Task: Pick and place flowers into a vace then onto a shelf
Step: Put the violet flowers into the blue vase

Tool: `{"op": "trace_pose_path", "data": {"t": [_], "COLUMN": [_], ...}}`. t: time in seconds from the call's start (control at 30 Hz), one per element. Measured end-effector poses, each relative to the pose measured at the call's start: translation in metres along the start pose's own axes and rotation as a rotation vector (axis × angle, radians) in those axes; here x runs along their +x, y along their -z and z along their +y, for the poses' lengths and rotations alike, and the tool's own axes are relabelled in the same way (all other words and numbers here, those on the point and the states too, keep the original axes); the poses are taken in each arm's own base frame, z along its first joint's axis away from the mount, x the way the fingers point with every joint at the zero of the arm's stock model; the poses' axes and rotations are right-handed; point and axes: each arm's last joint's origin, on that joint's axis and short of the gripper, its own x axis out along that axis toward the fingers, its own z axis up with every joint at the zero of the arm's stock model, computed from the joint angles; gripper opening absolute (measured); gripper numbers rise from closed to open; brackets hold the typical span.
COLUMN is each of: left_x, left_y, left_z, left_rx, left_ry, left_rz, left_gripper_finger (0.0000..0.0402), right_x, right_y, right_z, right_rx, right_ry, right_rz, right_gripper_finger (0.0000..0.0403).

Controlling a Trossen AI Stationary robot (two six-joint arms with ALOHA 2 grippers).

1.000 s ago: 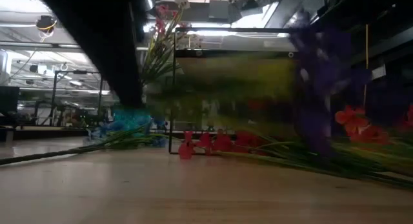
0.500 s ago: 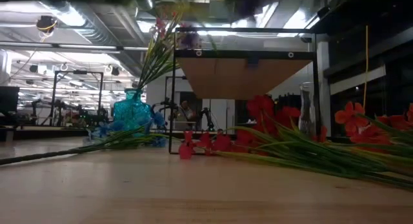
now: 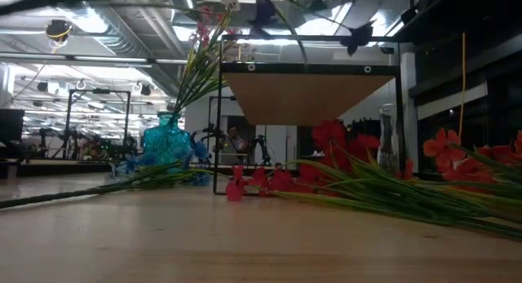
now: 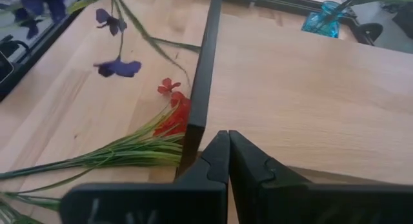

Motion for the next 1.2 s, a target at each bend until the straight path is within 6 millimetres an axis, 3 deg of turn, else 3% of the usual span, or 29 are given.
{"op": "trace_pose_path", "data": {"t": [0.2, 0.6, 0.87, 1.2], "left_x": [-0.003, -0.055, -0.066, -0.068], "left_y": [0.028, 0.064, 0.094, 0.096], "left_z": [0.024, 0.087, 0.137, 0.17], "left_rx": [-0.034, 0.101, 0.062, 0.146], "left_ry": [0.038, 0.103, 0.002, -0.265], "left_rz": [-0.149, -0.544, -0.73, -0.972], "left_gripper_finger": [0.0004, 0.0004, 0.0004, 0.0004], "right_x": [0.0, 0.0, 0.0, 0.001], "right_y": [0.0, -0.001, -0.006, -0.009], "right_z": [0.0, 0.0, 0.0, -0.003], "right_rx": [0.004, -0.026, -0.075, -0.057], "right_ry": [-0.001, 0.0, 0.002, 0.019], "right_rz": [0.0, -0.012, -0.057, -0.084], "right_gripper_finger": [0.0008, 0.0008, 0.0008, 0.0008]}}
